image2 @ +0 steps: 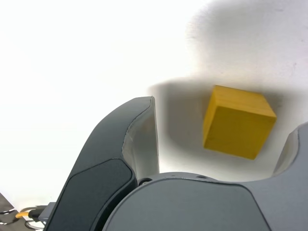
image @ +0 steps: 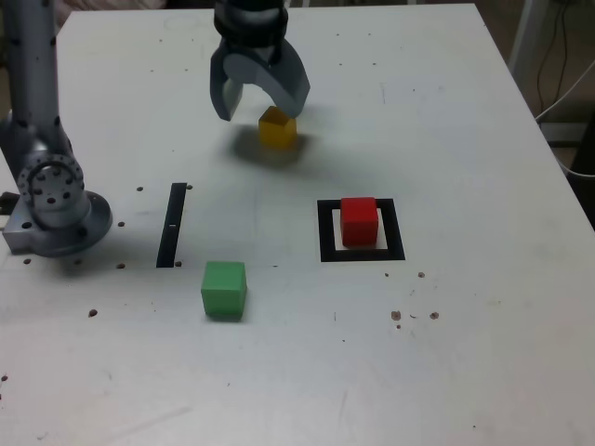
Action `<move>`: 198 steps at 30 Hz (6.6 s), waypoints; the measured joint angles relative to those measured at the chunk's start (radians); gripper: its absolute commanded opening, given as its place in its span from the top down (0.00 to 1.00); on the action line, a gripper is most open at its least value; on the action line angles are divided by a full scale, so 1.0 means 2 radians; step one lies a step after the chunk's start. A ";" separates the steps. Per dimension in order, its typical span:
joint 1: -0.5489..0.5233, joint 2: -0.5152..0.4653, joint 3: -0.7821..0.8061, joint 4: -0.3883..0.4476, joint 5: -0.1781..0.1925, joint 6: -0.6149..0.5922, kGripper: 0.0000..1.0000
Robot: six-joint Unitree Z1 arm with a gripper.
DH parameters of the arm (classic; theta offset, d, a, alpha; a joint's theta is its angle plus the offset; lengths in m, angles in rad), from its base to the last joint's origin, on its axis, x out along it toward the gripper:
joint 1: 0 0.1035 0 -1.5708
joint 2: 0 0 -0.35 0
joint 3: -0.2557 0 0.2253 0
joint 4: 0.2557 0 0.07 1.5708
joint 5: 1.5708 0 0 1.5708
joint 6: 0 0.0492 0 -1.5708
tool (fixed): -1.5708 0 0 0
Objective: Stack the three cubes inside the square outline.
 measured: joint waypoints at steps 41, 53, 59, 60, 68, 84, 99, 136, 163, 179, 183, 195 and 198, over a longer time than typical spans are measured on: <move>-0.019 0.044 -0.004 -0.037 -0.026 0.003 0.64; -0.021 0.031 -0.005 -0.027 -0.028 0.003 0.67; -0.054 -0.001 -0.022 0.010 -0.043 -0.011 0.67; -0.059 -0.003 -0.023 0.011 -0.043 -0.013 0.67; -0.133 -0.038 -0.013 0.017 -0.048 -0.099 0.67; -0.249 -0.071 -0.056 0.078 -0.066 -0.351 0.67; -0.349 0.023 -0.147 0.112 -0.081 -0.426 0.67; -0.309 0.091 -0.196 0.122 -0.101 -0.404 0.61; -0.304 0.087 -0.175 0.095 -0.112 -0.385 0.11; -0.304 0.048 -0.155 0.086 -0.115 -0.389 0.01; -0.320 0.009 -0.135 0.111 -0.111 -0.389 0.01; -0.368 -0.098 -0.043 0.143 -0.088 -0.419 0.01; -0.403 -0.123 -0.023 0.140 -0.086 -0.458 0.01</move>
